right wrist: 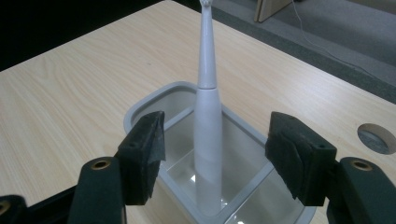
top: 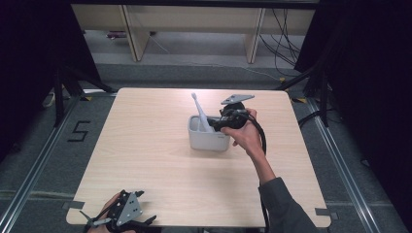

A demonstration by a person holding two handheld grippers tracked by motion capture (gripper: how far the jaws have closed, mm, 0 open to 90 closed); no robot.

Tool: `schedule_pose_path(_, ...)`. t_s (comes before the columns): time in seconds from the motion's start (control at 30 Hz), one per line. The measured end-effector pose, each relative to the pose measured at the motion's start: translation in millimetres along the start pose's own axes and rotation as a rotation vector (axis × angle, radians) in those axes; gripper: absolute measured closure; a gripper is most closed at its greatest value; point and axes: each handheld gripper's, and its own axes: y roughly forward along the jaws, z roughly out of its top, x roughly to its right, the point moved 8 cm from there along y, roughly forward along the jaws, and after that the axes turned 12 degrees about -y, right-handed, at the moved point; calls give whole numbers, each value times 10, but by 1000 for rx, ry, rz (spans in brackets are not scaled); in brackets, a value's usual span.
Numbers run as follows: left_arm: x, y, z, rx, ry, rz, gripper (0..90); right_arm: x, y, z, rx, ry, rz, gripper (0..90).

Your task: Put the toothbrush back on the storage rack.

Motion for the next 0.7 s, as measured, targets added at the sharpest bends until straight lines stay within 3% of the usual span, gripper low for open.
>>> schedule_pose_path(0.1,-1,0,-2,-2,1,1,150,-16,-21,9,12,9,2,378)
schedule_pose_path(0.13,-1,0,-2,-2,1,2,150,-47,-29,7,11,34,6,378)
schedule_pose_path(0.23,-2,-1,-1,0,1,2,150,-35,-29,3,19,-7,2,377)
schedule_pose_path(0.37,2,0,1,1,-1,0,150,-74,-56,-18,4,7,8,373)
schedule_pose_path(0.4,-2,-1,-1,-1,1,3,150,-96,-50,-19,9,16,17,372)
schedule_pose_path(0.43,-2,-1,-2,-2,1,3,150,-79,-58,-23,15,-9,9,369)
schedule_pose_path(0.47,-1,-2,-1,0,0,3,150,-109,-64,-29,13,19,18,367)
schedule_pose_path(0.57,-3,-1,-1,-1,1,3,150,-102,-90,-36,21,-3,9,361)
schedule_pose_path(0.7,2,2,-3,-2,-3,1,150,-149,-136,-67,26,17,20,350)
